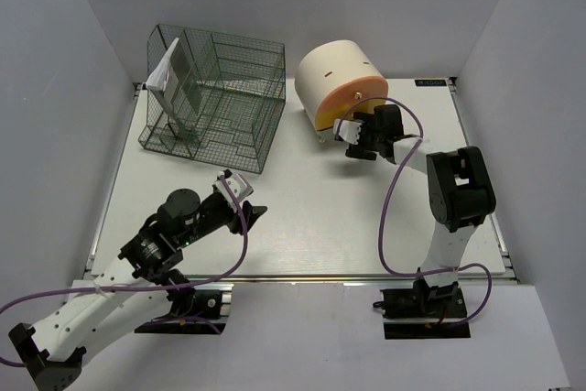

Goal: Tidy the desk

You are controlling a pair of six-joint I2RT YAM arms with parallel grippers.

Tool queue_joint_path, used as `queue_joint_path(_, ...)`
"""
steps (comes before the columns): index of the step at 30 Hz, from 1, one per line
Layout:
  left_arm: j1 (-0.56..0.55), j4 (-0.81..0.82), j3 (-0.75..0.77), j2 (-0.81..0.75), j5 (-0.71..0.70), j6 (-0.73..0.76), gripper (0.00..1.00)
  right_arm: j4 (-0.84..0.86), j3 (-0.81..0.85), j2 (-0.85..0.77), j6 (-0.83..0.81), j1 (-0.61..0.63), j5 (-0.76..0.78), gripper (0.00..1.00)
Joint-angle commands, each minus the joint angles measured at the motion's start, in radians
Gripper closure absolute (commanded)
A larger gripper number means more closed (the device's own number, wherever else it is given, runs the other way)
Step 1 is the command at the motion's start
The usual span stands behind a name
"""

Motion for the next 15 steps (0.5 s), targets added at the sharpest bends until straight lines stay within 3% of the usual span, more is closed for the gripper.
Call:
queue_joint_path(1,0.002,-0.014,0.002,0.0,-0.018,-0.004,0.36,0.054,0.019,-0.025,0.021,0.005,-0.051,0.11)
queue_joint_path(7,0.002,-0.014,0.002,-0.003,-0.021,-0.004,0.36,0.008,-0.046,-0.105,-0.014,0.008,-0.209,0.14)
queue_joint_path(15,0.002,-0.014,0.0,-0.005,-0.024,-0.004,0.36,-0.024,-0.032,-0.118,-0.004,0.018,-0.251,0.15)
